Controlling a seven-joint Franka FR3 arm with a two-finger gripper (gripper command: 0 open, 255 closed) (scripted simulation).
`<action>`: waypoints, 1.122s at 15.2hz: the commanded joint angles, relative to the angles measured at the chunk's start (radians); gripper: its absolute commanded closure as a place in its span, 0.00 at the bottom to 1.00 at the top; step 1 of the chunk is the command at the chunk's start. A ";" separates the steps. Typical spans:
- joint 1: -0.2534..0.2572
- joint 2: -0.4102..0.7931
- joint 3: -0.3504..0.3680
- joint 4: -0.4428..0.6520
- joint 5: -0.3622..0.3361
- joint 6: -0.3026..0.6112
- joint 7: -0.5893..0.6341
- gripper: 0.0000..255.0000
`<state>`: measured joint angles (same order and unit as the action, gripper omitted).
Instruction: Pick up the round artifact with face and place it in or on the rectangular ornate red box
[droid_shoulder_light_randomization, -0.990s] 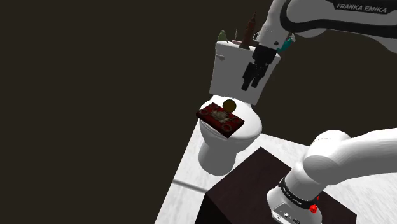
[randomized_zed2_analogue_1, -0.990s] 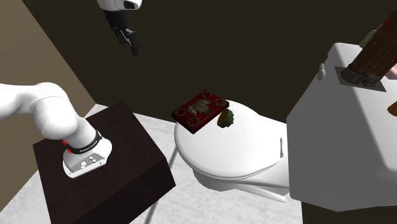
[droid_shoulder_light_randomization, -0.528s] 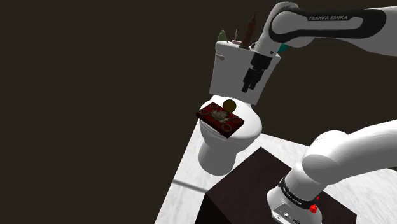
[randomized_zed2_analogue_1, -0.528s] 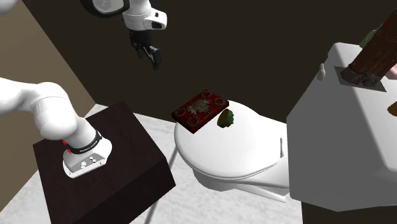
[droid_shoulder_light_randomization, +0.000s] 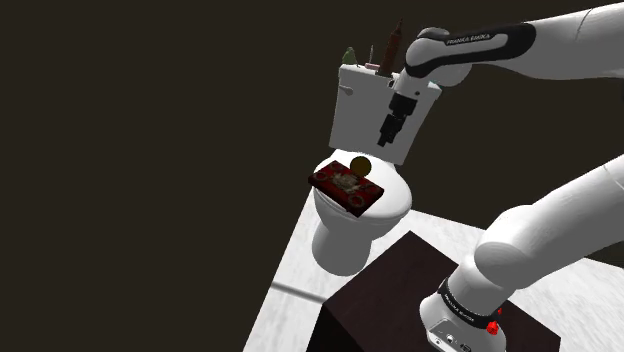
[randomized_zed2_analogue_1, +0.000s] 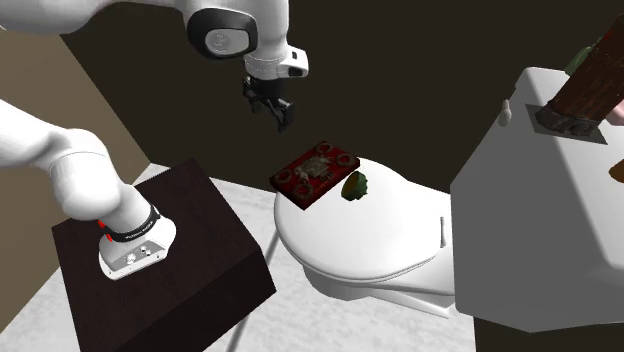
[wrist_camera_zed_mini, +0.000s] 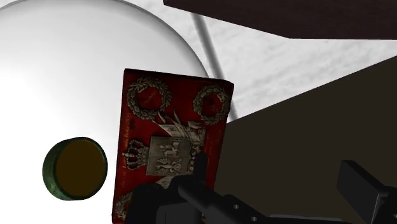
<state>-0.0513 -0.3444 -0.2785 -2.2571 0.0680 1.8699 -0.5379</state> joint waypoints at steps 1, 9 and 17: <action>-0.003 0.071 -0.037 0.035 0.014 0.023 -0.068 0.00; -0.035 0.393 -0.135 0.245 0.136 0.055 -0.327 0.00; -0.144 0.748 -0.136 0.561 0.283 -0.002 -0.535 0.00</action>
<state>-0.1799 0.3635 -0.4173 -1.7301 0.3354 1.8733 -1.0485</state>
